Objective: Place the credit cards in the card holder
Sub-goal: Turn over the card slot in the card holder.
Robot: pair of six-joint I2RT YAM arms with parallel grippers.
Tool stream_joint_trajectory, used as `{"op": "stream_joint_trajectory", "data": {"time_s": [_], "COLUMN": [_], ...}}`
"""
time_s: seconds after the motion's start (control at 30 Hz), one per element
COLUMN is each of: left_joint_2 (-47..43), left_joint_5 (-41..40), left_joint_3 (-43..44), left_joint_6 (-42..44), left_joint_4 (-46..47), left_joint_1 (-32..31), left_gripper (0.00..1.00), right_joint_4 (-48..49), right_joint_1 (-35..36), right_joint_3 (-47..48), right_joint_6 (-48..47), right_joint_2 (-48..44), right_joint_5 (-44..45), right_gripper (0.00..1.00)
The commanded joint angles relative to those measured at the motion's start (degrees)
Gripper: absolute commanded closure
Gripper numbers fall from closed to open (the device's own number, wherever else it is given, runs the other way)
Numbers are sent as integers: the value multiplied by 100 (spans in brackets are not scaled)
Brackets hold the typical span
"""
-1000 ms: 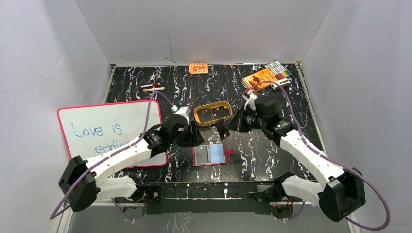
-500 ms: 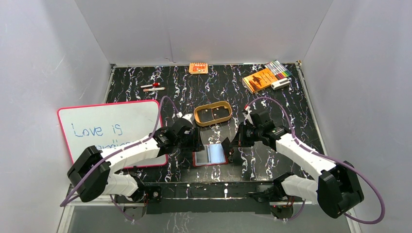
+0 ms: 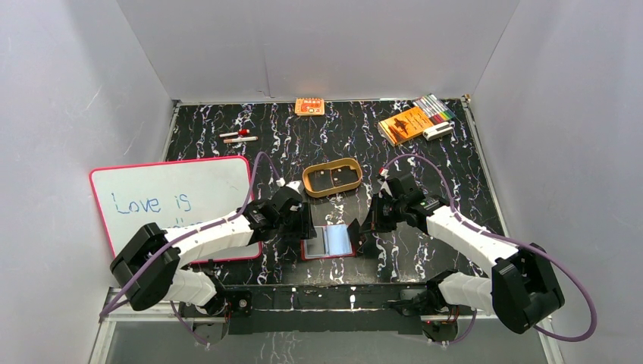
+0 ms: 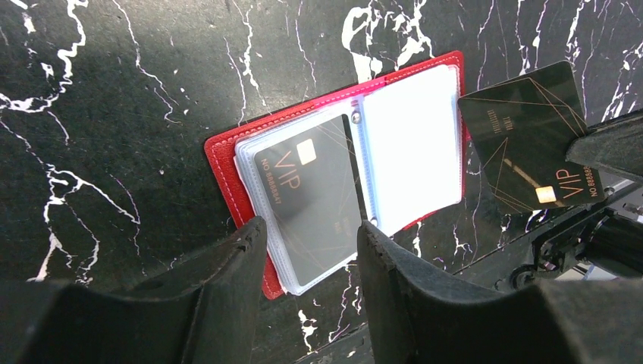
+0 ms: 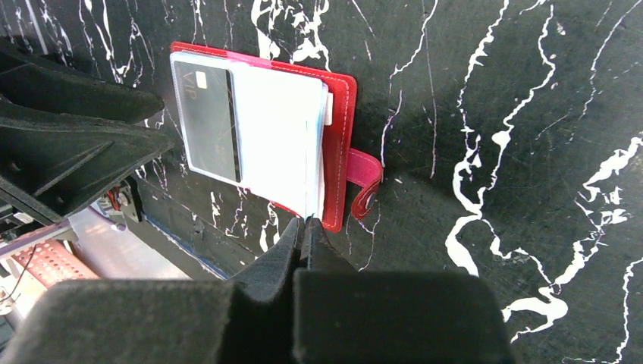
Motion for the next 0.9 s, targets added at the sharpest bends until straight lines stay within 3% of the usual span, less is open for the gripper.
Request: {"op": "stream_joint_trajectory", "data": {"time_s": [0.0,0.3,0.87], "left_joint_2": [-141,-238,589], "left_joint_5": [-157,313,1025], "left_joint_3": [-17,333,495], "left_joint_6": [79,233,246], "left_joint_4": [-53,84,576], "left_joint_1": [-21,-20,-64], "left_gripper": [56,59,60], "right_joint_4": [-73,-67,450], "right_joint_1": [55,69,211], "right_joint_3": [-2,-85,-281], "right_joint_6": [-50,-69,10], "right_joint_2": [34,-4,26], "right_joint_5": [114,113,-275], "right_gripper": [100,100,100]}}
